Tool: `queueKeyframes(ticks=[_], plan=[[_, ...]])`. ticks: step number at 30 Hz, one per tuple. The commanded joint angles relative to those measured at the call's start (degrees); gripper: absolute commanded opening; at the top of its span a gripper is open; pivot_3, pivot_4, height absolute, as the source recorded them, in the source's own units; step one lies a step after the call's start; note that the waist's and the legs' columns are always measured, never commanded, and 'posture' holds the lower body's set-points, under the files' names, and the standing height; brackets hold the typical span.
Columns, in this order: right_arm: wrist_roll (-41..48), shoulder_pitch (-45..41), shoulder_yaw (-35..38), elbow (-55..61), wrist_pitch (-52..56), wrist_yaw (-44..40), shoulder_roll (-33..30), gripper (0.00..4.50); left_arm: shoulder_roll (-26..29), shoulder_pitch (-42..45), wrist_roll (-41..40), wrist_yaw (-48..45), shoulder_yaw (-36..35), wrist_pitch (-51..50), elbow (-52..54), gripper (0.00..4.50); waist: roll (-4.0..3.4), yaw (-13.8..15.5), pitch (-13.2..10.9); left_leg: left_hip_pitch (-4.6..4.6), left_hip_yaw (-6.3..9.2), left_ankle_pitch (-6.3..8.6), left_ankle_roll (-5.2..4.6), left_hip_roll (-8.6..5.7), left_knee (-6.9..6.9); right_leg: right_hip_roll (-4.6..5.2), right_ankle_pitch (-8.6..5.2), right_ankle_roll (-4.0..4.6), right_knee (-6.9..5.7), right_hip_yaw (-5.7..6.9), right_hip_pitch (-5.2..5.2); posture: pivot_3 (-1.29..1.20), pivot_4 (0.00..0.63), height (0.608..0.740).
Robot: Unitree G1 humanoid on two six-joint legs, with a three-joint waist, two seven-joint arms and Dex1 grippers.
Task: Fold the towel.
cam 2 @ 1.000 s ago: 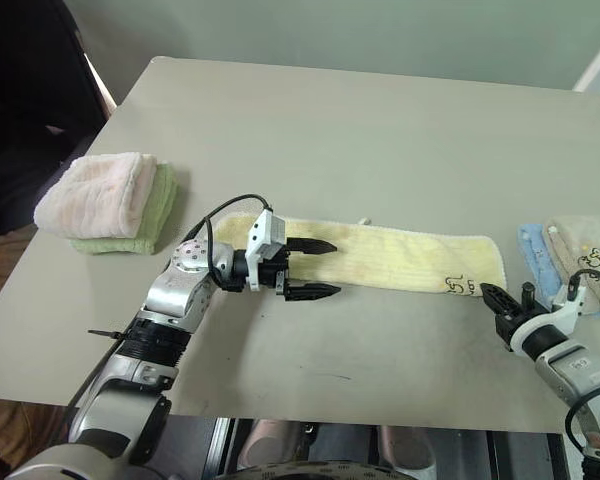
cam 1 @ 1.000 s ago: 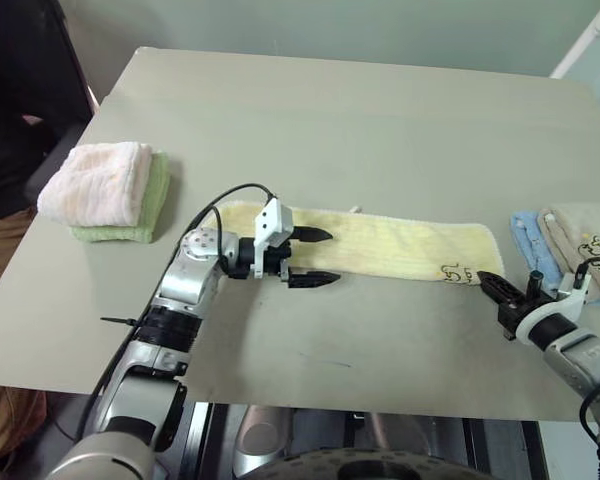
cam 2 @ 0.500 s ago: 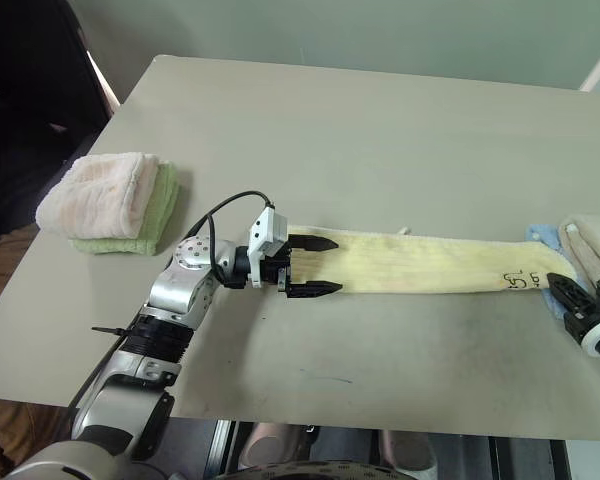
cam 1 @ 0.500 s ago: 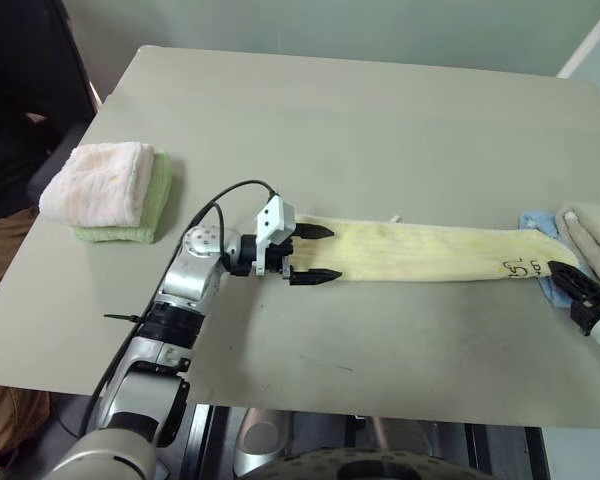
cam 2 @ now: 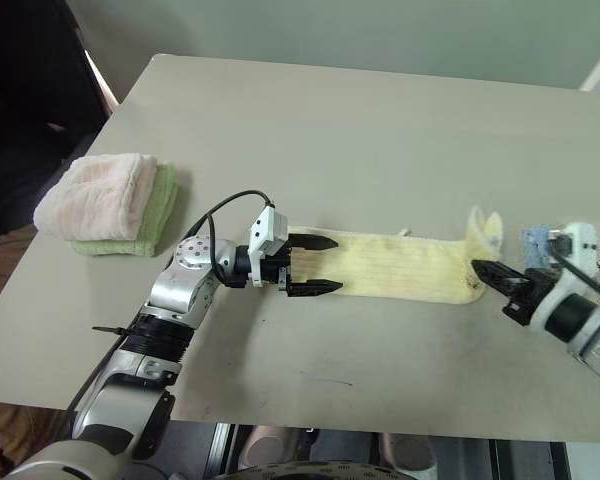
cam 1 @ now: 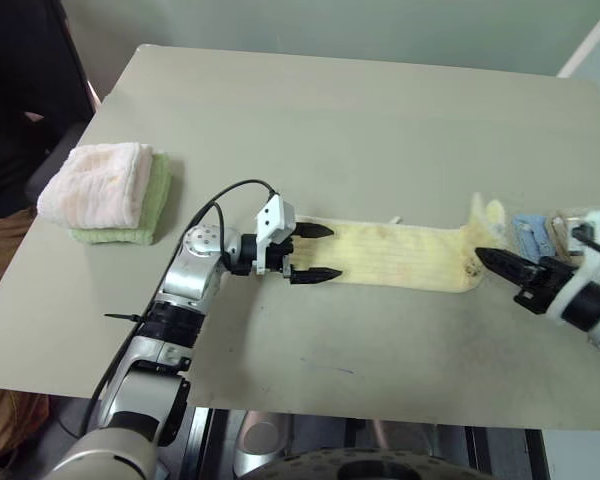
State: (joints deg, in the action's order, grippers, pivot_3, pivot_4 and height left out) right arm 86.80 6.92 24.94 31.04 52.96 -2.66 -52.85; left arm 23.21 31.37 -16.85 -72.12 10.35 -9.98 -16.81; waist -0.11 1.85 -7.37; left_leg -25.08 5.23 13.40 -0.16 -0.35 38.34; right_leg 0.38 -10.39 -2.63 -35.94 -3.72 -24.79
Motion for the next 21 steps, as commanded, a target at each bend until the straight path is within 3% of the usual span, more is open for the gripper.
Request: queueKeyframes(ticks=[1,10,13,21], plan=[[-3.0,-3.2,-4.1,4.2,0.3,-1.3,-0.9,0.04,0.0,0.9,-0.3,0.1,-0.6,0.4,1.0,4.5,0.0,0.0,0.0,0.01,0.0,-0.01,0.0,0.0,0.0,0.0,0.01,-0.01,-0.01,0.0,0.01,0.0,0.15,0.74],[-10.0,-9.0,-16.5,5.7,1.8,-0.5,3.1,0.04,-0.1,1.0,-0.4,0.6,-0.7,0.1,1.5,4.5,0.0,0.1,0.0,0.03,0.01,-0.02,-0.04,0.0,0.17,0.01,0.07,-0.07,-0.03,0.0,0.06,0.0,0.15,0.74],[-18.4,-11.4,-21.7,6.6,1.0,-0.5,4.4,0.04,0.2,0.9,-0.2,0.9,-0.8,0.3,1.6,4.5,0.0,-0.1,0.0,0.05,-0.01,-0.02,-0.05,0.02,0.23,0.02,0.14,-0.04,-0.03,0.0,0.07,0.0,0.15,0.74],[-26.2,-12.8,-23.5,5.9,0.0,-2.2,8.7,0.04,0.6,1.2,-0.3,1.3,-0.9,0.3,1.6,4.5,0.0,-0.1,0.0,0.08,-0.01,-0.1,-0.14,0.04,0.35,0.01,0.42,0.08,-0.02,0.02,0.08,0.0,0.15,0.74]])
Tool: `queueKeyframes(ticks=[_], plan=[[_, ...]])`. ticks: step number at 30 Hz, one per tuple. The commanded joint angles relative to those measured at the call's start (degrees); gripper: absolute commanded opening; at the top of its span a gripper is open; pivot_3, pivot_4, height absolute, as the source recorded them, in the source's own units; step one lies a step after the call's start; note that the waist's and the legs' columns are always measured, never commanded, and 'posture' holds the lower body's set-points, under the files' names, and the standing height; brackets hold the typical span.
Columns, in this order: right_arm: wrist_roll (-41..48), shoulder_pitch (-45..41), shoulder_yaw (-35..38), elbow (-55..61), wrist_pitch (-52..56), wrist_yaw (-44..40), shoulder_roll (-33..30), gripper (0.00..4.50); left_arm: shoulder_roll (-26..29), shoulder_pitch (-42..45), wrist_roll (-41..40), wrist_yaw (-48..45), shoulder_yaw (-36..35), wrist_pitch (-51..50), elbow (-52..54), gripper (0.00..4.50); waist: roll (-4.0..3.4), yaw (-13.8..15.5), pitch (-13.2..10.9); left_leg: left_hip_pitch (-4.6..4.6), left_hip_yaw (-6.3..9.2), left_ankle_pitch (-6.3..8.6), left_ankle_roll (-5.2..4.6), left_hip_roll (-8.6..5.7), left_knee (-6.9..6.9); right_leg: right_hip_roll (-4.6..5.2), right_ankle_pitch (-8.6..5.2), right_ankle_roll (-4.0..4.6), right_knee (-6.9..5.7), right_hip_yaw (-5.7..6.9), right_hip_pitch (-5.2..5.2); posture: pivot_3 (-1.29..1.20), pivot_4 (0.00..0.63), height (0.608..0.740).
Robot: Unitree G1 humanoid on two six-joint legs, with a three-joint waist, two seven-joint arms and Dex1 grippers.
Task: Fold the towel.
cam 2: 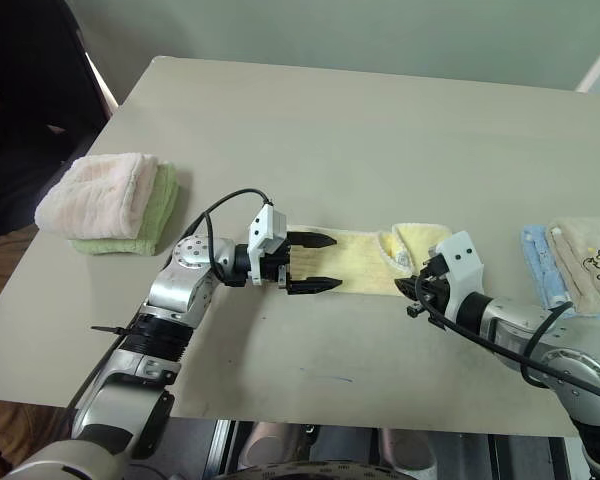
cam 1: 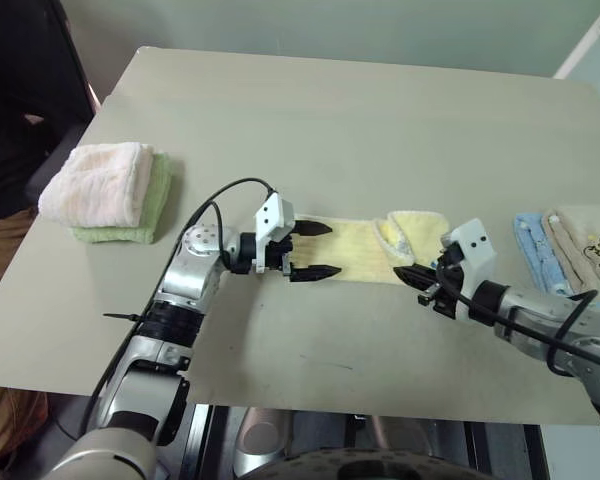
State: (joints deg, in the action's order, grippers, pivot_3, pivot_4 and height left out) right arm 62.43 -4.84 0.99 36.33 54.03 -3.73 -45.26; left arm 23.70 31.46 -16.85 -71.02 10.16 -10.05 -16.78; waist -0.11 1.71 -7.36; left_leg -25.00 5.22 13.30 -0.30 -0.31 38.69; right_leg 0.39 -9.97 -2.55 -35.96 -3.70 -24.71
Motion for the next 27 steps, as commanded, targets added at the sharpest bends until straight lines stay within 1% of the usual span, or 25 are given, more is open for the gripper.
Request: queueKeyframes(ticks=[1,3,4,5,10,11,12,14,15,16,17,20,21,22,23,25,27], plan=[[-2.3,-1.2,0.4,0.4,-0.8,-1.6,1.6,0.04,0.1,1.3,-0.2,0.2,-0.8,0.4,1.4,4.5,0.0,0.0,0.0,0.0,-0.01,-0.01,0.0,0.0,0.01,0.0,0.03,0.01,0.0,0.0,0.0,0.0,0.15,0.74],[-2.8,-0.9,0.4,1.0,-0.5,-3.5,1.8,0.04,0.2,1.7,-0.3,0.5,-1.1,0.4,1.1,4.5,0.0,0.0,0.0,0.0,-0.01,-0.04,-0.01,0.0,0.04,0.0,0.08,0.03,0.0,0.0,0.0,0.0,0.15,0.74],[-2.8,-0.6,0.3,1.5,-0.3,-4.6,1.7,0.45,0.3,2.0,-0.3,0.6,-1.4,0.4,0.9,4.5,0.0,0.0,0.0,0.0,-0.01,-0.05,-0.01,0.0,0.05,0.0,0.1,0.04,0.01,0.0,0.0,0.0,0.15,0.74],[-2.6,-0.3,0.6,2.0,-0.2,-5.7,1.6,0.59,0.4,2.4,-0.7,0.8,-1.9,0.2,0.7,4.5,0.0,0.0,0.0,-0.01,0.0,-0.07,-0.01,0.0,0.05,0.0,0.1,0.05,0.01,0.01,0.0,0.0,0.15,0.74],[-2.5,1.5,2.9,3.3,-0.2,-9.7,0.5,2.23,0.6,4.3,-1.5,0.9,-3.9,0.1,-1.2,4.5,0.0,0.0,0.0,-0.01,-0.01,-0.12,0.03,0.0,0.04,-0.01,0.11,0.11,0.01,0.0,0.0,0.0,0.15,0.74],[-2.9,2.0,3.1,3.5,-0.3,-10.6,0.0,2.68,0.7,4.8,-1.3,1.0,-4.2,0.4,-1.8,4.5,0.0,0.0,0.0,-0.01,-0.01,-0.12,0.04,0.0,0.04,-0.01,0.1,0.11,0.01,0.0,0.0,0.0,0.15,0.74],[-3.5,2.4,3.6,3.4,-0.5,-10.8,-0.2,2.93,0.7,5.5,-1.3,1.3,-4.7,0.6,-2.5,4.5,0.0,0.0,0.0,-0.01,-0.01,-0.12,0.04,0.0,0.04,-0.01,0.09,0.12,0.01,0.0,0.0,0.0,0.15,0.74],[-4.3,2.8,4.5,2.9,-1.0,-11.1,0.0,3.67,0.5,6.5,-1.5,1.7,-5.4,0.6,-3.4,4.5,0.0,0.0,0.0,-0.02,-0.02,-0.12,0.05,-0.01,0.04,-0.01,0.09,0.12,0.02,0.0,0.0,0.0,0.15,0.74],[-4.4,2.9,5.6,2.5,-1.6,-10.9,0.5,3.92,0.2,7.0,-1.9,1.8,-5.8,0.4,-3.7,4.5,0.0,0.0,0.0,-0.03,-0.02,-0.13,0.06,-0.01,0.04,-0.01,0.09,0.12,0.03,0.0,0.0,0.0,0.15,0.74],[-4.0,3.0,7.4,1.7,-2.3,-10.6,1.4,4.34,-0.3,7.5,-2.7,1.9,-6.4,0.0,-3.8,4.5,0.0,0.0,0.0,-0.03,-0.02,-0.13,0.06,-0.01,0.04,-0.01,0.1,0.12,0.03,-0.01,-0.01,0.0,0.15,0.74],[-3.5,3.0,9.3,1.0,-3.5,-10.4,2.5,4.43,-1.1,8.1,-3.7,2.2,-7.1,-0.7,-3.7,4.5,0.01,0.1,0.0,-0.03,-0.02,-0.13,0.06,-0.01,0.04,-0.01,0.1,0.12,0.03,-0.01,-0.01,0.0,0.15,0.74],[-4.9,3.1,13.4,0.1,-7.6,-11.3,5.2,4.43,-4.6,9.6,-7.0,4.0,-8.9,-2.8,-3.0,4.5,0.0,0.2,0.0,-0.05,-0.03,-0.15,0.03,-0.03,0.05,0.0,0.12,0.07,0.04,-0.02,0.0,0.0,0.15,0.74],[-5.1,3.1,14.5,-0.2,-8.8,-11.2,6.2,4.27,-6.2,10.1,-8.2,4.6,-9.3,-3.5,-2.5,4.12,0.0,0.2,0.0,-0.08,-0.02,-0.16,0.01,-0.03,0.05,0.01,0.13,0.03,0.05,-0.02,0.01,0.0,0.15,0.74],[-5.2,3.0,15.1,-0.4,-9.5,-11.2,6.9,4.05,-7.2,10.4,-9.0,5.0,-9.6,-4.0,-2.1,3.94,0.0,0.2,0.0,-0.07,-0.03,-0.17,0.0,-0.03,0.05,0.01,0.13,0.02,0.05,-0.02,0.02,0.0,0.15,0.74],[-5.5,3.0,15.4,-0.6,-10.3,-11.6,7.4,3.91,-8.3,10.7,-9.6,5.6,-9.7,-4.7,-1.5,3.59,0.0,0.2,0.0,-0.07,-0.03,-0.17,-0.01,-0.03,0.05,0.01,0.13,0.0,0.06,-0.02,0.04,0.0,0.15,0.74],[-8.1,2.9,14.6,-1.2,-11.8,-11.9,8.2,3.26,-10.2,11.0,-10.0,6.8,-9.5,-5.4,-0.9,2.94,0.0,0.1,0.0,-0.07,-0.04,-0.17,-0.01,-0.02,0.05,0.02,0.15,-0.02,0.06,-0.02,0.03,0.0,0.15,0.74],[-9.8,2.3,14.0,-2.8,-12.5,-11.6,9.1,2.51,-12.1,10.9,-9.2,7.9,-8.2,-5.1,-0.2,2.2,0.0,0.1,0.0,-0.03,-0.05,-0.17,-0.01,-0.01,0.04,0.01,0.15,-0.03,0.06,-0.01,0.04,0.0,0.15,0.74]])
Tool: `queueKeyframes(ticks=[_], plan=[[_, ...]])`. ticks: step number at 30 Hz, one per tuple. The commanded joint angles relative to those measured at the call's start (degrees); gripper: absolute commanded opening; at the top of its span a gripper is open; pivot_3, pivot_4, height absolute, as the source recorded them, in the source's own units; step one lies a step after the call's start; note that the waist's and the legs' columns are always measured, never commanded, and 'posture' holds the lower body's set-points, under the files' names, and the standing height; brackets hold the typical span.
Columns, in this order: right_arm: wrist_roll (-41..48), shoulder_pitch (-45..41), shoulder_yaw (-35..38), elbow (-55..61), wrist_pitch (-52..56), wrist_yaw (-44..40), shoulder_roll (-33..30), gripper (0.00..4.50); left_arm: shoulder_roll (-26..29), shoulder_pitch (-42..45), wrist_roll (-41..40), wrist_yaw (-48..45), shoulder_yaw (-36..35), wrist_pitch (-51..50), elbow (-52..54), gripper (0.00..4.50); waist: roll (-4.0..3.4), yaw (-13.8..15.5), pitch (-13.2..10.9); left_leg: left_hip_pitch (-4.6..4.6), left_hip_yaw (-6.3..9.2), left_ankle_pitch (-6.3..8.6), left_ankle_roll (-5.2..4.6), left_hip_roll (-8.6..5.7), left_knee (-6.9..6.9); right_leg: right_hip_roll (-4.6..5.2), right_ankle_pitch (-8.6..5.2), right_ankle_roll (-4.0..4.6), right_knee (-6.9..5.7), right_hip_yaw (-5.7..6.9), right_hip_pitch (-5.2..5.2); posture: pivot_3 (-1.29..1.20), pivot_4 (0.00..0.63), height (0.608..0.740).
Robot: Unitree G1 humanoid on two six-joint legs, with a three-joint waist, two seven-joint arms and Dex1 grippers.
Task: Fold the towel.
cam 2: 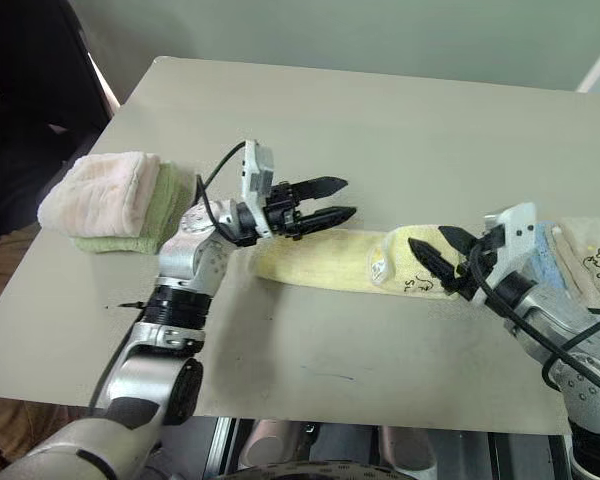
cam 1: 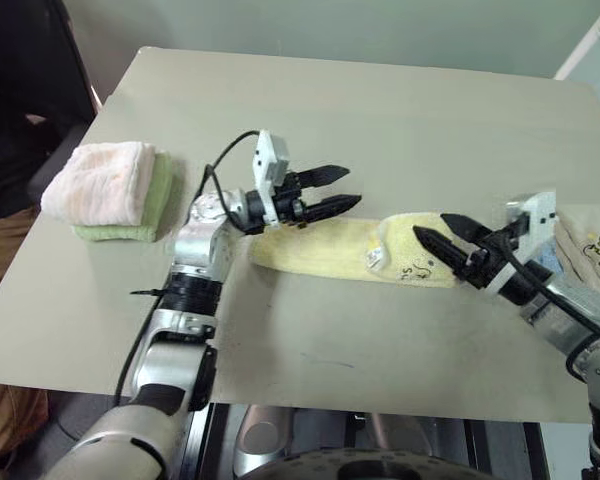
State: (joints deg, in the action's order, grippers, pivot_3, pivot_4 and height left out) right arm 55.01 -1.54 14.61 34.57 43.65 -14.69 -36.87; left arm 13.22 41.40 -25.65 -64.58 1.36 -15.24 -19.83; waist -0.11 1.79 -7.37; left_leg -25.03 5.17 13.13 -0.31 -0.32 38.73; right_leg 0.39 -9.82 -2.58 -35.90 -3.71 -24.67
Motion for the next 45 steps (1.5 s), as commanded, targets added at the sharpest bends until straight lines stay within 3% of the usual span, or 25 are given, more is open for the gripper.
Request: queueKeyframes(ticks=[1,6,7,16,29,39,45], plan=[[-3.5,-1.6,0.1,-2.7,-2.7,-0.4,1.5,2.21,-2.8,0.8,0.7,1.7,2.0,1.1,2.9,1.87,0.0,0.0,0.0,0.01,0.0,0.0,0.0,0.0,0.0,0.0,0.01,-0.01,0.0,0.0,0.0,0.0,0.15,0.74],[-7.1,-3.9,0.6,-9.2,-5.6,-1.0,5.0,0.41,-6.2,0.0,5.7,3.7,6.2,5.6,0.6,0.07,-0.02,0.0,0.0,0.04,-0.04,-0.08,-0.12,-0.01,0.08,0.03,0.1,-0.14,0.01,-0.03,0.08,0.0,0.15,0.74],[-8.3,-4.3,0.5,-10.5,-6.5,-1.2,5.4,0.05,-6.8,0.0,7.0,4.5,7.1,6.6,-0.1,0.0,-0.02,0.0,0.0,0.03,-0.04,-0.09,-0.13,-0.01,0.09,0.03,0.11,-0.15,0.01,-0.04,0.08,0.0,0.15,0.74],[-16.6,-10.3,-3.4,-19.6,-11.3,-2.9,9.8,0.02,-9.3,0.3,13.8,4.5,14.3,9.5,-3.6,0.0,-0.04,-0.1,0.0,0.08,-0.04,-0.13,-0.19,0.0,0.12,0.02,0.22,-0.13,0.01,-0.03,0.12,0.0,0.15,0.74],[-26.7,-9.1,-10.4,-26.8,-15.4,-4.4,16.2,0.02,-4.9,-2.3,24.6,9.1,20.8,8.6,-5.1,0.0,-0.08,-0.1,0.0,0.08,-0.02,-0.11,-0.17,0.0,0.11,0.04,0.23,-0.01,0.02,-0.02,0.11,0.0,0.15,0.74],[-31.0,-9.3,-11.5,-31.7,-17.7,-8.8,15.6,0.02,-5.7,-4.4,23.0,9.6,19.7,4.5,-3.3,0.0,-0.08,-0.1,0.0,0.14,-0.02,-0.1,-0.13,0.0,0.12,0.03,0.15,0.36,0.02,0.0,0.15,0.0,0.15,0.74],[-25.1,-7.8,-7.5,-25.5,-12.7,-11.8,13.8,0.02,-2.7,-5.6,20.4,4.6,19.2,2.0,1.5,0.0,-0.08,0.0,0.0,0.12,-0.03,-0.12,-0.12,-0.01,0.15,0.03,0.07,0.5,0.02,-0.01,0.16,0.0,0.15,0.74]])
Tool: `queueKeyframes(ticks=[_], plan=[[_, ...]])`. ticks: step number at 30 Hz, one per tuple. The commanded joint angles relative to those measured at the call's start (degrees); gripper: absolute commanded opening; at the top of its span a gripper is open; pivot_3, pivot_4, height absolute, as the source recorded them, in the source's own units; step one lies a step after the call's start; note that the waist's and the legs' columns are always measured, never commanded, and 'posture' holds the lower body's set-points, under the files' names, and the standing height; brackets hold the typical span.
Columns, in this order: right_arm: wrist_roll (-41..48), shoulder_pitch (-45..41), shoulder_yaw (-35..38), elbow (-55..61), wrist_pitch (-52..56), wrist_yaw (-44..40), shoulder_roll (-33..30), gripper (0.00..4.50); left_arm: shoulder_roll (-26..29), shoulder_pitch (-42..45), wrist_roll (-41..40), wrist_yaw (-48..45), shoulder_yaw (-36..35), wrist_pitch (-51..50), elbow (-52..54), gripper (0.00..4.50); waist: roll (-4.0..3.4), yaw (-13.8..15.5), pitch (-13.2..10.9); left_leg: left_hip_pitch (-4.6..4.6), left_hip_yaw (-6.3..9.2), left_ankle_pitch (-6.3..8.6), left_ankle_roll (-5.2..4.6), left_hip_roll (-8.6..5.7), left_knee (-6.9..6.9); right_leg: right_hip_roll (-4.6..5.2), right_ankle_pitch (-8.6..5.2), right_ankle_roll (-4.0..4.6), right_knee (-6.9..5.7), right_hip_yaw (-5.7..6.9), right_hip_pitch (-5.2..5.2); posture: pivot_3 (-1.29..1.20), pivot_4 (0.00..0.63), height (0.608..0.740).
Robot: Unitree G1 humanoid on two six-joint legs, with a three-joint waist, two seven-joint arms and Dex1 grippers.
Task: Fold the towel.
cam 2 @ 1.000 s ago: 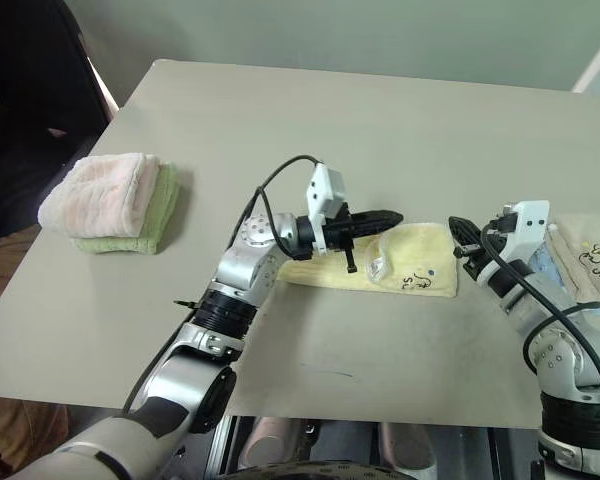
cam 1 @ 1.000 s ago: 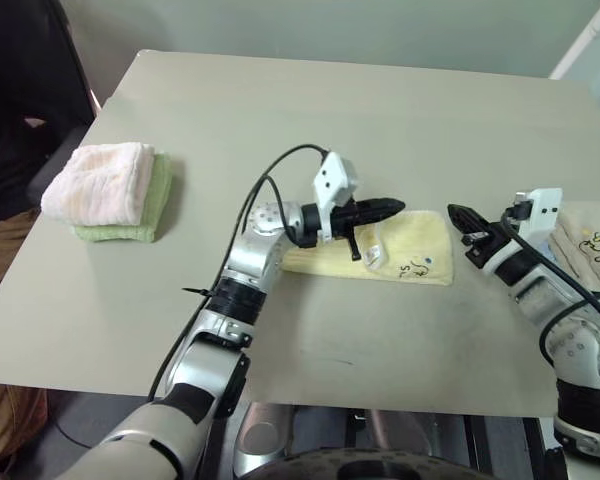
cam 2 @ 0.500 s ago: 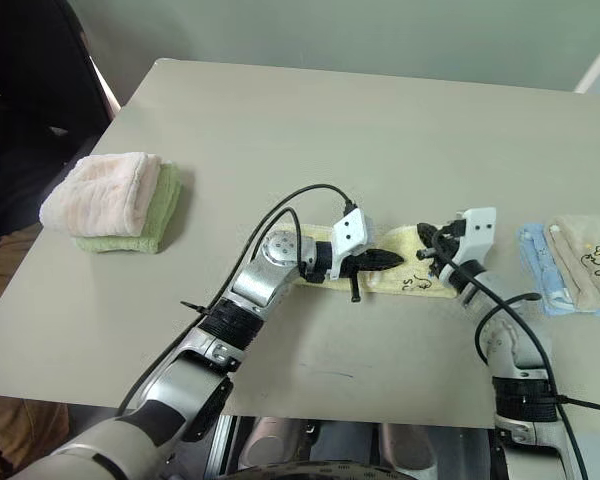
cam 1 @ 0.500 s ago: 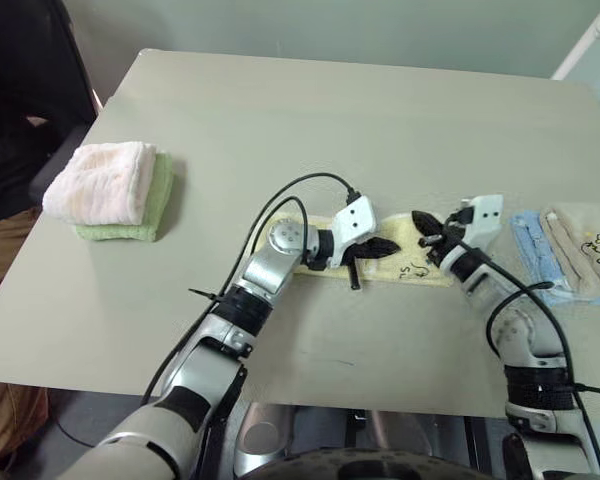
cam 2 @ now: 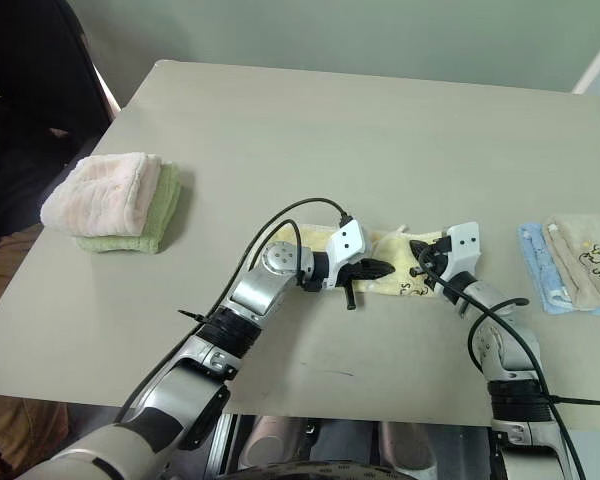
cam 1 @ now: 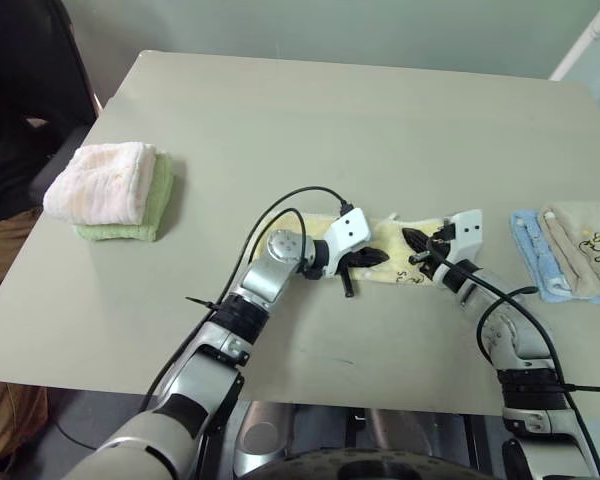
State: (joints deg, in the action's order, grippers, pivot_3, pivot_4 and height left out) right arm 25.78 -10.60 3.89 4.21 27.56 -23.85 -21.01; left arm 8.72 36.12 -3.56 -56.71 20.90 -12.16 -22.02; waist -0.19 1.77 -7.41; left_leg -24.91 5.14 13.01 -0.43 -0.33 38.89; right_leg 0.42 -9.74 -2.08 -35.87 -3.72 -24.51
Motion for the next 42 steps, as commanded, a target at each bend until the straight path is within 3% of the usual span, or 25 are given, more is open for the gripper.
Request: queueKeyframes(ticks=[1,7,9,11,14,21,22,25,29,32,36,39,42], plan=[[6.1,1.7,3.8,6.5,5.3,-3.8,-2.7,0.02,2.8,-0.4,-1.7,-4.1,-0.5,-0.5,4.4,0.0,0.0,0.0,0.0,-0.03,0.0,0.0,0.0,0.0,0.0,0.0,-0.03,-0.01,0.0,0.0,-0.01,0.0,0.15,0.74],[19.0,3.4,8.6,17.7,15.4,-8.6,-7.9,0.02,1.9,1.5,-12.4,-5.9,-9.3,-1.2,8.1,0.0,0.0,0.0,0.0,-0.09,-0.05,-0.04,0.25,-0.03,-0.09,-0.05,-0.21,0.0,0.0,-0.01,-0.06,0.0,0.15,0.74],[20.6,2.7,10.1,19.4,15.8,-8.3,-8.7,0.37,1.9,1.2,-15.9,-8.5,-11.7,1.2,9.6,0.0,0.0,0.0,0.0,-0.09,-0.04,-0.05,0.26,-0.04,-0.1,-0.03,-0.24,-0.04,0.0,-0.02,-0.06,0.0,0.15,0.74],[22.1,2.4,10.9,21.4,16.6,-9.0,-10.3,0.84,4.1,1.2,-19.4,-11.1,-13.7,-2.8,10.9,0.0,0.0,0.0,0.0,-0.08,-0.04,-0.05,0.25,-0.04,-0.1,-0.04,-0.25,-0.04,-0.01,-0.04,-0.04,0.0,0.15,0.74],[25.0,2.4,11.6,24.2,18.0,-10.6,-13.1,1.88,7.6,1.5,-25.0,-11.9,-17.5,-10.5,12.1,0.62,0.0,-0.2,0.0,-0.02,-0.03,-0.07,0.29,-0.01,-0.2,-0.05,-0.27,0.0,-0.02,-0.04,-0.04,0.0,0.15,0.74],[25.9,0.9,9.2,26.4,19.5,-15.4,-19.4,4.36,20.4,-4.4,-31.5,-13.3,-23.6,-22.7,17.7,3.11,0.0,-0.6,0.0,0.01,-0.03,-0.23,0.39,0.02,-0.45,-0.08,-0.29,0.02,-0.02,-0.04,-0.15,0.0,0.15,0.74],[26.0,0.6,8.7,26.5,19.6,-15.9,-20.0,4.5,22.0,-5.4,-32.7,-13.0,-24.9,-24.4,18.4,3.47,0.0,-0.6,0.0,0.01,-0.03,-0.24,0.4,0.02,-0.5,-0.08,-0.32,0.0,-0.01,-0.04,-0.16,0.0,0.15,0.74],[25.9,0.0,7.5,26.6,20.1,-17.5,-21.4,4.5,26.1,-8.2,-35.3,-13.2,-27.9,-28.1,19.8,4.45,0.01,-0.6,0.0,-0.02,0.0,-0.3,0.46,0.04,-0.62,-0.09,-0.35,0.07,-0.03,-0.03,-0.24,0.0,0.15,0.74],[21.6,-0.3,4.2,26.1,18.5,-20.7,-24.5,4.5,32.2,-13.5,-35.9,-12.2,-31.6,-31.5,20.1,4.45,0.01,-0.5,0.0,-0.02,0.1,-0.31,0.47,0.04,-0.69,-0.12,-0.37,0.26,-0.06,-0.02,-0.29,0.0,0.15,0.74],[18.4,-1.8,2.0,23.3,17.9,-19.9,-24.6,4.5,32.2,-14.6,-37.7,-4.8,-35.3,-36.1,20.6,4.45,0.02,-0.5,0.0,-0.01,0.11,-0.29,0.52,0.04,-0.77,-0.13,-0.4,0.34,-0.07,-0.01,-0.33,0.0,0.15,0.74],[17.4,-2.4,1.5,22.3,17.8,-20.1,-24.3,4.5,31.9,-14.8,-39.3,-1.9,-36.5,-38.7,21.6,4.45,0.02,-0.3,0.0,-0.03,0.14,-0.35,0.51,0.04,-0.78,-0.12,-0.37,0.4,-0.13,0.01,-0.35,0.0,0.15,0.74],[17.0,-5.2,-0.7,20.7,18.4,-19.9,-22.3,4.5,32.2,-14.8,-47.1,7.9,-44.3,-55.6,20.5,4.45,0.04,-0.6,0.0,-0.01,0.12,-0.34,0.59,0.06,-0.81,-0.13,-0.32,0.49,-0.12,0.04,-0.38,0.0,0.15,0.74],[16.8,-6.8,-0.7,18.7,18.9,-19.7,-21.3,4.5,33.3,-14.3,-47.6,15.0,-45.8,-68.5,20.1,4.45,0.04,-1.2,0.0,0.05,0.09,-0.42,0.76,0.1,-0.89,-0.16,-0.26,0.6,-0.12,0.1,-0.43,0.0,0.15,0.74]])
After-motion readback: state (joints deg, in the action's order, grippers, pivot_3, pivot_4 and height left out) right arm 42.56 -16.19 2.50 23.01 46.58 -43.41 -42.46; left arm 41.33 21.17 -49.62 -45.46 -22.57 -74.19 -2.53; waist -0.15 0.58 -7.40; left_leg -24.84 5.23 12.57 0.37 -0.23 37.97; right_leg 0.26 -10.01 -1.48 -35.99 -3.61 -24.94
